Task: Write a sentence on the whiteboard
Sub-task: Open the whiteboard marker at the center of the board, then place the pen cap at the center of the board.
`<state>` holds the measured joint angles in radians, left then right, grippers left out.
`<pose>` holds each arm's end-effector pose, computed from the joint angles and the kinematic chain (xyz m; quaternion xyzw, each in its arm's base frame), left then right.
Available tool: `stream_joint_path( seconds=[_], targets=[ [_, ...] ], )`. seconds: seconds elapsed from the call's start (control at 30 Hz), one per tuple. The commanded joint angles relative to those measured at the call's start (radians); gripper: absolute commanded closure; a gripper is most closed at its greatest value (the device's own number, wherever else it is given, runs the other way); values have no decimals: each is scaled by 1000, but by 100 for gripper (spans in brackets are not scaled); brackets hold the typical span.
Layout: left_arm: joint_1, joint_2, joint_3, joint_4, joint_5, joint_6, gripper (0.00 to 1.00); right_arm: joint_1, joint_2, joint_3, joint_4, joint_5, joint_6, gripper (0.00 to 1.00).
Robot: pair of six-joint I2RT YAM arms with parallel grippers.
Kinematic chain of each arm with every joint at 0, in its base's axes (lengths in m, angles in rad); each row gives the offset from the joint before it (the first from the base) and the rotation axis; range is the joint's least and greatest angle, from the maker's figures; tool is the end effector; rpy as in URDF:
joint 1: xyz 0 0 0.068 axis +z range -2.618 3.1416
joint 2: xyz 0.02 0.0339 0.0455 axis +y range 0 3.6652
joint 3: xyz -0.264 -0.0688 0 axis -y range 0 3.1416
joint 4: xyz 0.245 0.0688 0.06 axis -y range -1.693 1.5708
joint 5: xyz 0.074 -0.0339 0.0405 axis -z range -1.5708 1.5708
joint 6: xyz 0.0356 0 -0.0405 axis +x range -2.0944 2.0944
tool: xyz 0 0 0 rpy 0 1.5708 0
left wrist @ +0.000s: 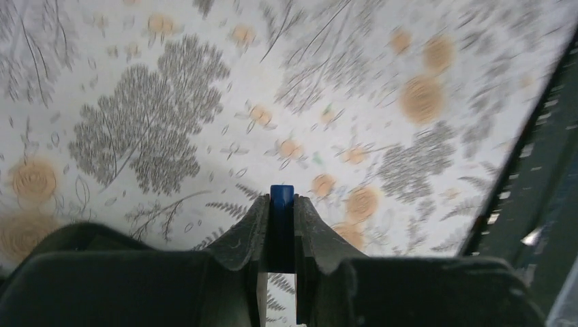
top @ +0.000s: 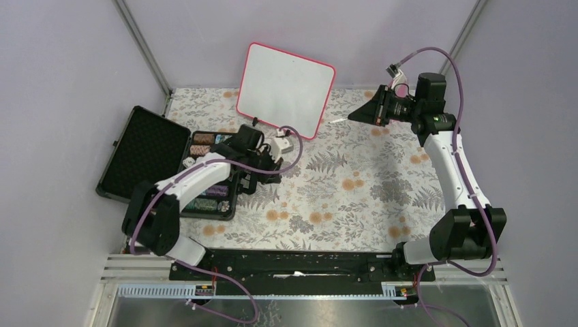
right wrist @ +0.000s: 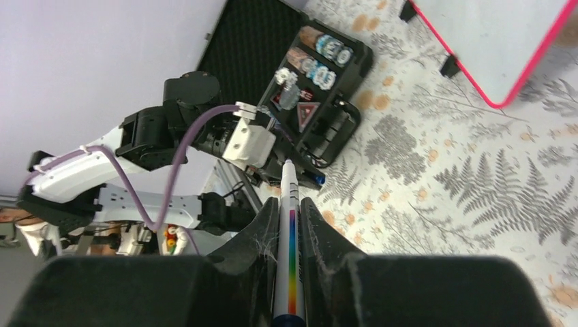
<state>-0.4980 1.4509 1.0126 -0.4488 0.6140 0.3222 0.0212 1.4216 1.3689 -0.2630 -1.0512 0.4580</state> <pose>0.2545 -0.1617 0.2460 0.4510 0.7832 -0.3117 0.2933 0.3150 0.0376 0.3931 -0.1359 0.7474 0.5151 0.3970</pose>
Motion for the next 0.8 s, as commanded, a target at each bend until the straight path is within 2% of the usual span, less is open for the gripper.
stream_joint_path(
  seconds=[0.0,0.17,0.4,0.6,0.77],
  targets=[
    [-61,93,14,-47,-270,106,94,-10,-55,-25,-126,62,-150,100],
    [-97,180,8,-26,-391,114,93,-15,-85,-80,-126,63,-173,100],
    [-137,226,4,-12,-405,117,86,-44,-94,-121,-122,64,-182,100],
    [-139,259,-2,-16,-415,122,68,-46,-89,-107,-124,48,-176,100],
    [-139,268,8,-30,-422,123,61,-48,-87,-94,-124,42,-173,100]
  ],
)
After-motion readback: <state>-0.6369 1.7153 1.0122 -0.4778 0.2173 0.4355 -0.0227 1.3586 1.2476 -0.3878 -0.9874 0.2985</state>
